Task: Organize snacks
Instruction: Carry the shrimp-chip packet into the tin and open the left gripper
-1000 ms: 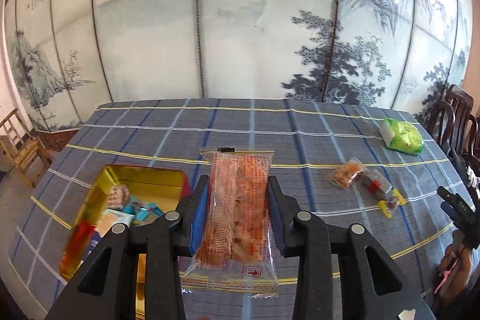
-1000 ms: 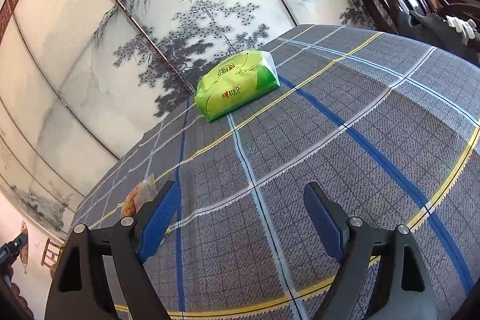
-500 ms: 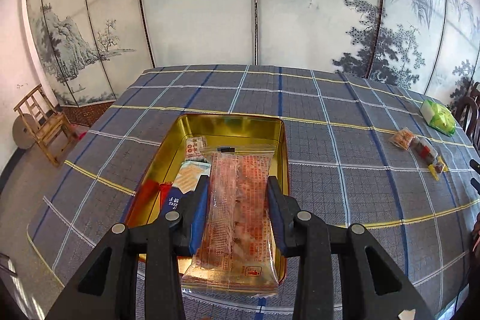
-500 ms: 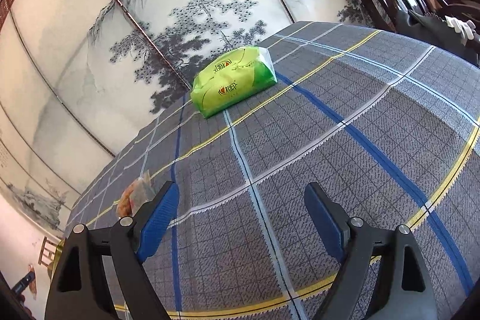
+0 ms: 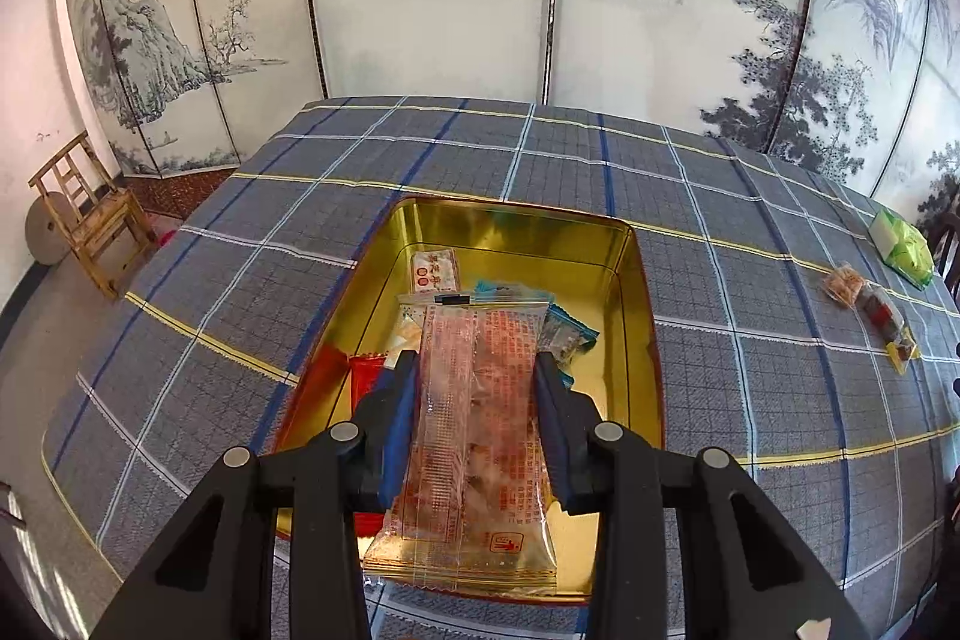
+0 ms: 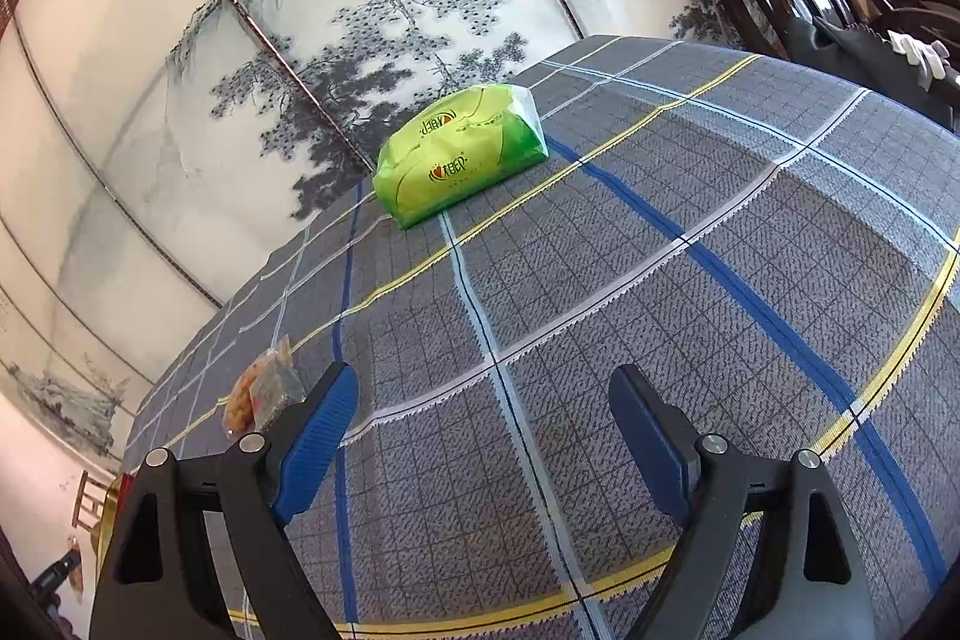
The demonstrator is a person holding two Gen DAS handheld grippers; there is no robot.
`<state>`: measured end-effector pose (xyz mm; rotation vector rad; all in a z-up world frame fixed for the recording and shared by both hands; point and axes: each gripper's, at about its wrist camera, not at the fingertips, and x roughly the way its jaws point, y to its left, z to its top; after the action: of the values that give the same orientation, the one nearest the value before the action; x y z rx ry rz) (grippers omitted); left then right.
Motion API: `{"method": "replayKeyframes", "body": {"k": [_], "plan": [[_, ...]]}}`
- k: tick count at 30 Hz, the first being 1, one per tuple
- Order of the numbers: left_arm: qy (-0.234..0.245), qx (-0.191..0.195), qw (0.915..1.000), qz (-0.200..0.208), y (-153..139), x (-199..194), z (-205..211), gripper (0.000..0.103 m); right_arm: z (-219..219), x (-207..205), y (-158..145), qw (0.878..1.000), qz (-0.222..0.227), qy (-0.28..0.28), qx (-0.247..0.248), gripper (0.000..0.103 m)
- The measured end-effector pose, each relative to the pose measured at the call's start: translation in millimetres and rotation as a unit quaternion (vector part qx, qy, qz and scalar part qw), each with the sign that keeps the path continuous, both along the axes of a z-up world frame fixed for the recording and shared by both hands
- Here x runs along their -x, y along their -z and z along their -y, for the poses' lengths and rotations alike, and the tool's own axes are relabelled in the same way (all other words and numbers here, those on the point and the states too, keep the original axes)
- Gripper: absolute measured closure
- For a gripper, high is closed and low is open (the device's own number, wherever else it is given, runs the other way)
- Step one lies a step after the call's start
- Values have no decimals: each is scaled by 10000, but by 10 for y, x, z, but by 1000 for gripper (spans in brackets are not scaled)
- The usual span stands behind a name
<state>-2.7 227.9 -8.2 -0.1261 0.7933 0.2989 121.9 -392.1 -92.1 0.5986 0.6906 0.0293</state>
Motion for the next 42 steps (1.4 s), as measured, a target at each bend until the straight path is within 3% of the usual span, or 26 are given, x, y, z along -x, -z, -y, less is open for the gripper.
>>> {"method": "replayKeyframes", "body": {"k": [4,15,19,42], "plan": [[48,184,9996,-187,26,-216,-85,70,-11,-12,8,10000,-25,-26,13,17],[-154,87,9985,-522,114,-830,-239,70,-22,-24,3,10000,-22,-20,5,17],[-213,213,9973,-664,176,-965,-295,70,-22,-22,1,10000,-20,-29,0,17],[-407,-118,9931,-1096,463,-1172,-310,70,-40,-32,-13,10000,-31,-41,2,16]]}}
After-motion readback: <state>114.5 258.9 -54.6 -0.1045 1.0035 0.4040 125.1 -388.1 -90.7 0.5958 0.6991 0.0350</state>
